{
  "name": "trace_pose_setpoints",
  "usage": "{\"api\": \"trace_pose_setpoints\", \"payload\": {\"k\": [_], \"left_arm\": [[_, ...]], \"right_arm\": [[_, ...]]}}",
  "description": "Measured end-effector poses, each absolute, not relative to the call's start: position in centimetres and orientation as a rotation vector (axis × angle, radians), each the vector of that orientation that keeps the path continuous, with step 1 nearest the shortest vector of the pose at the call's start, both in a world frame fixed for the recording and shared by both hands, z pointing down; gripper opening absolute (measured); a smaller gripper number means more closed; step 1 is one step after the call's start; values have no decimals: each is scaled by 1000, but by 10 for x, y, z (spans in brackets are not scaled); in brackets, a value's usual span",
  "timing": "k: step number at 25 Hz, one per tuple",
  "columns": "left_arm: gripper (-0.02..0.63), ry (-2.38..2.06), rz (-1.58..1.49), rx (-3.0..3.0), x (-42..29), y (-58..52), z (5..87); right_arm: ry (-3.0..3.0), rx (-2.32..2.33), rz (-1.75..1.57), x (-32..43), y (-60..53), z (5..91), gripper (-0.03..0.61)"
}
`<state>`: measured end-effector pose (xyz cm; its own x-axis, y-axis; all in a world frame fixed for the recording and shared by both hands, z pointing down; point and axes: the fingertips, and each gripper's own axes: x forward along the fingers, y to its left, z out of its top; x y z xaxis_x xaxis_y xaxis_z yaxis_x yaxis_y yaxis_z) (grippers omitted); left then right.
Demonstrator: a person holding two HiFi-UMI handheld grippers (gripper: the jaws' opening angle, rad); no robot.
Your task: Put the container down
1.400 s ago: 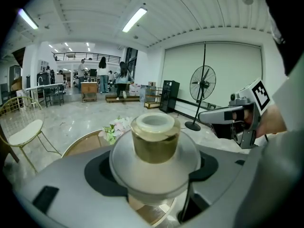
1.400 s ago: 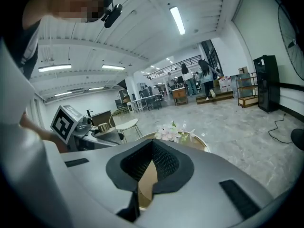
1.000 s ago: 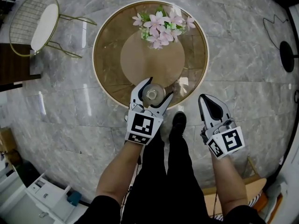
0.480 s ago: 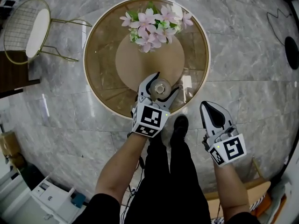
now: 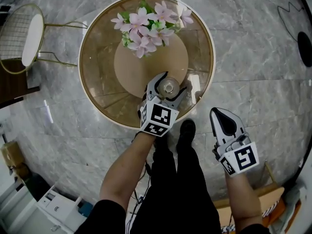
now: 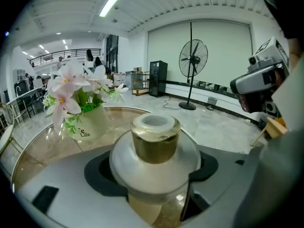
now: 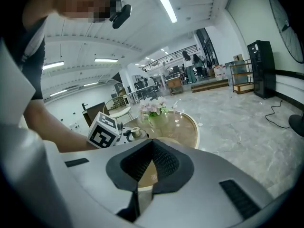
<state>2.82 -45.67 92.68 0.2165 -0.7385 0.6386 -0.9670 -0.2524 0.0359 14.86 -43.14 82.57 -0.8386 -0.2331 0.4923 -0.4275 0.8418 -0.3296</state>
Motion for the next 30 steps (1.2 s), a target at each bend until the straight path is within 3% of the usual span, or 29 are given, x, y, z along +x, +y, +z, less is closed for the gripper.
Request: {"api": "trace_pose_setpoints", "payload": {"k": [30], "left_arm": [[351,-1541,737,2067,36,-462,943]], "right_arm": [[-2580,466,599,169,-424,822,14]]}}
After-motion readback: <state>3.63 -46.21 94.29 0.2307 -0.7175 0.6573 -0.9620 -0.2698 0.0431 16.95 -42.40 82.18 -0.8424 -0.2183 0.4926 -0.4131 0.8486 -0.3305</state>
